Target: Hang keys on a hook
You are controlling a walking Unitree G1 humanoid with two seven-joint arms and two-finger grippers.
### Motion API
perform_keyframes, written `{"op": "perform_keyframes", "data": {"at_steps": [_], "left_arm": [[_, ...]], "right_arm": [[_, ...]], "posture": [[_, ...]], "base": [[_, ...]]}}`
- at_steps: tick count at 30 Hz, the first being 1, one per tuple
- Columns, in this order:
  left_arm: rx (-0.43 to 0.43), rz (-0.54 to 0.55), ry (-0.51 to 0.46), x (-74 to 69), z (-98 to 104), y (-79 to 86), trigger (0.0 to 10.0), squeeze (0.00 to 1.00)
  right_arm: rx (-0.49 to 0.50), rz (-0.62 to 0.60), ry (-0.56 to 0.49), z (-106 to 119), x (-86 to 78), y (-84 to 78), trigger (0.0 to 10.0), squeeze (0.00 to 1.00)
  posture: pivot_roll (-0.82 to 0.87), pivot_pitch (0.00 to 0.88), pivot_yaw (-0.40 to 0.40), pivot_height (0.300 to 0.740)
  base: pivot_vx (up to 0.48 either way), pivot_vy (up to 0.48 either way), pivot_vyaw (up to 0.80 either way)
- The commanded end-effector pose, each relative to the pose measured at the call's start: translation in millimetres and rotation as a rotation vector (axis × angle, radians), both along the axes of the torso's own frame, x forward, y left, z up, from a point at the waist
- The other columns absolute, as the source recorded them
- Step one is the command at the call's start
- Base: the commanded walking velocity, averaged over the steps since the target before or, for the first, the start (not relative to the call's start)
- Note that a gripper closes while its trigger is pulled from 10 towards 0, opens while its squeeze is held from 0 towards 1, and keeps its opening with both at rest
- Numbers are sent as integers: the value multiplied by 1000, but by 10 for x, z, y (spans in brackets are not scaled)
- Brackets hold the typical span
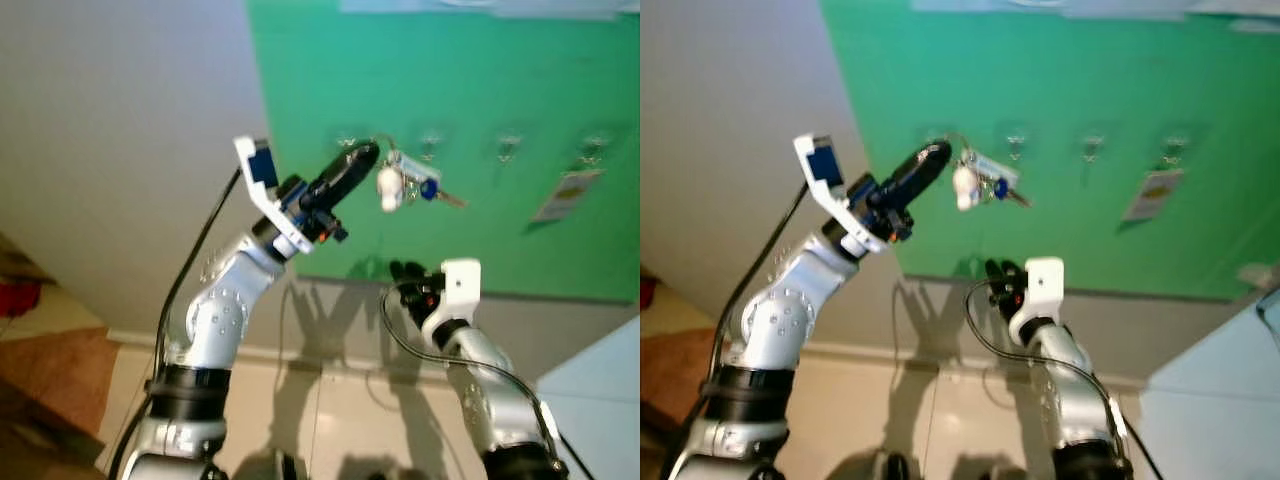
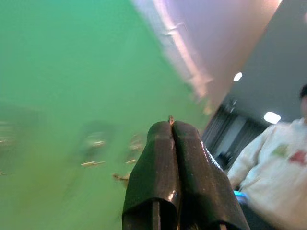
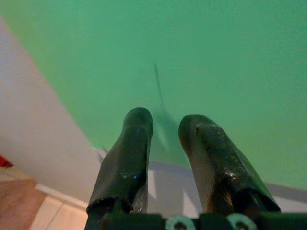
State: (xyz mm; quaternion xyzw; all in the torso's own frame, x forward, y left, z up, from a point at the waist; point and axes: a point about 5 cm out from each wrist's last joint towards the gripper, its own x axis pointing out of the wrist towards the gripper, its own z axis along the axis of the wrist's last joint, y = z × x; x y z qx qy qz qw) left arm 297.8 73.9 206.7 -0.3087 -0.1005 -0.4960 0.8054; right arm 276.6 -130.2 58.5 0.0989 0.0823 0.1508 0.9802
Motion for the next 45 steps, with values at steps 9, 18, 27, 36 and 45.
{"op": "perform_keyframes", "data": {"at_steps": [9, 18, 27, 36, 45], "left_arm": [[233, 25, -11, -94, -306, 62, 10000, 0], [156, 77, 38, -85, -377, 115, 10000, 0], [32, 125, 73, 13, -321, 77, 10000, 0], [10, 57, 71, 68, -299, -47, 10000, 0], [3, 48, 62, 109, -263, -63, 10000, 0]], "right_arm": [[-16, 22, 4, -6, -24, 21, 10000, 0], [-14, 34, 10, -21, -49, 68, 10000, 0], [-6, 31, 18, -40, -88, 75, 10000, 0], [-3, 28, 17, -27, -85, 82, 10000, 0], [3, 22, 18, -26, -104, 91, 10000, 0]], "posture": [[1, 99, 24, 740], [6, 107, 28, 740], [6, 121, 31, 740], [-5, 124, 32, 740], [-5, 129, 40, 740]], "base": [[90, 0, 0], [0, 0, 0], [0, 0, 0], [0, 0, 0], [0, 0, 0]]}}
